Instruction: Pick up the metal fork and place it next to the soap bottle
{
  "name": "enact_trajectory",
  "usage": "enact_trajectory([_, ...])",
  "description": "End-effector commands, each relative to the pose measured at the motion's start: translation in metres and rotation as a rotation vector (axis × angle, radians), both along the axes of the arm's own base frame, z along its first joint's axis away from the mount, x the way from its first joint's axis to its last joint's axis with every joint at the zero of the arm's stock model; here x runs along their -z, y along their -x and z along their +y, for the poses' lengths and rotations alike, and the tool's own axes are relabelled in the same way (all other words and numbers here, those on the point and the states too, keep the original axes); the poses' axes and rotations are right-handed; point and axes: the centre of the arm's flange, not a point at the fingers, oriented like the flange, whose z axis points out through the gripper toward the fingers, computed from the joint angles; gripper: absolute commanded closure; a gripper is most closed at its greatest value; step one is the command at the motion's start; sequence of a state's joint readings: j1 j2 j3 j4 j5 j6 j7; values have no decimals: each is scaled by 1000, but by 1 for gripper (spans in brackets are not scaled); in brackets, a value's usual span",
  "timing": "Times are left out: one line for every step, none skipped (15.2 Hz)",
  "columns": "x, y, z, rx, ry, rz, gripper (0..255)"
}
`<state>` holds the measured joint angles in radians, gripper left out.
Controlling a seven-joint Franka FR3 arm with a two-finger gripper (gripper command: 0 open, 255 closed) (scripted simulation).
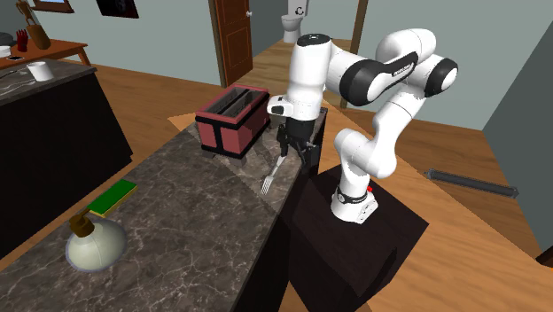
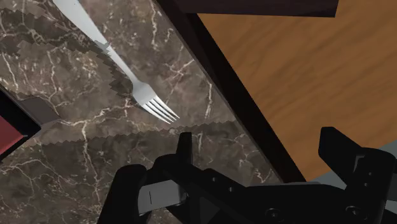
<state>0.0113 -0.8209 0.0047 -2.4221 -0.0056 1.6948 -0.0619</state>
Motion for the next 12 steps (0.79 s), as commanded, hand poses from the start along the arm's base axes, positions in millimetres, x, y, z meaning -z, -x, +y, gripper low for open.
enact_trajectory([0, 0, 0, 0, 0, 0, 0])
enact_trajectory([10, 1, -8, -16, 6, -3, 0])
enact_trajectory([19, 3, -17, -32, 13, -6, 0])
enact_trajectory([29, 4, -25, -49, 19, -9, 0])
enact_trajectory([38, 5, -34, -65, 26, -12, 0])
enact_trajectory([47, 5, -42, -81, 32, -16, 0])
enact_trajectory([57, 6, -51, -97, 38, -19, 0])
enact_trajectory([66, 7, -60, -113, 45, -22, 0])
enact_trajectory([75, 7, -69, -130, 51, -25, 0])
enact_trajectory([84, 7, -78, -146, 58, -28, 0])
enact_trajectory([94, 7, -87, -162, 64, -31, 0])
enact_trajectory([103, 6, -96, -178, 70, -34, 0])
